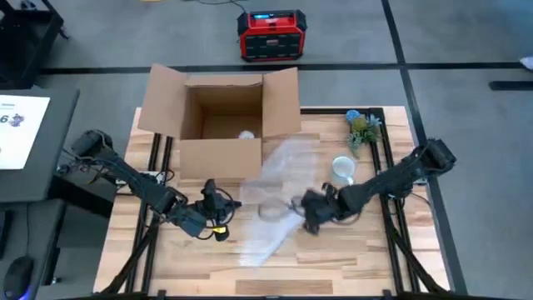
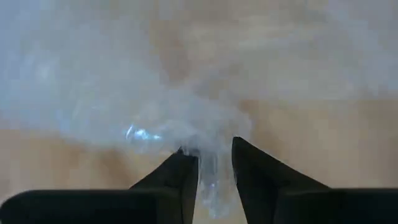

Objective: Wrap mug
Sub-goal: Wrap the green mug with bubble wrap

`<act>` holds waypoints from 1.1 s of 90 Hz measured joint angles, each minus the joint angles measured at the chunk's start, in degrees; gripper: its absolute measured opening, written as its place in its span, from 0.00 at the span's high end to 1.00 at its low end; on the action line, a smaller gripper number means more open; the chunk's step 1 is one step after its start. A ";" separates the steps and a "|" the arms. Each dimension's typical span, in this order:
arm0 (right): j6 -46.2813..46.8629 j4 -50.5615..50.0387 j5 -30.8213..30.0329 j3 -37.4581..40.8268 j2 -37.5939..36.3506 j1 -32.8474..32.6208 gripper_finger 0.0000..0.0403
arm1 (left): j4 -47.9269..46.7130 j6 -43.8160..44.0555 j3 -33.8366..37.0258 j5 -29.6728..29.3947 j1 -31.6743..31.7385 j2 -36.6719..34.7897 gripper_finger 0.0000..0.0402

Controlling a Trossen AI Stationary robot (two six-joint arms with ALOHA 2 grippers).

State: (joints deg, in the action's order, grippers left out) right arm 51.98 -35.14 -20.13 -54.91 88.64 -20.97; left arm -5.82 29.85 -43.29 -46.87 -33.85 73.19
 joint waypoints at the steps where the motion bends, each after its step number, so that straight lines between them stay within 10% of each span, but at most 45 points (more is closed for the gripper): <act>1: -0.49 -0.05 0.01 -0.25 -0.56 0.23 0.78 | 0.00 0.00 0.00 0.00 0.00 0.00 0.99; 23: -7.17 -4.66 -11.82 -3.18 -15.08 4.16 0.78 | -2.11 2.89 0.50 -0.09 -0.07 0.00 0.99; 34: -7.43 -5.48 -4.33 -2.30 -17.82 3.53 0.78 | -4.35 5.23 0.50 -0.13 -0.80 0.00 0.99; 58: -4.83 -5.79 2.20 2.07 -12.52 -2.82 0.78 | -4.25 5.01 0.50 -0.17 -1.29 0.02 0.99; 73: -4.85 -2.93 -8.16 2.11 -8.36 -2.16 0.74 | -3.86 5.02 0.50 0.07 -1.29 0.02 0.99; 99: -11.82 11.26 -8.25 0.76 -11.48 2.29 0.72 | 10.25 -10.57 0.50 13.46 -1.05 3.48 0.99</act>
State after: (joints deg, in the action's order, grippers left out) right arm 40.15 -23.88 -28.38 -54.15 77.16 -18.67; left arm 4.42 19.27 -42.78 -33.41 -34.89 76.66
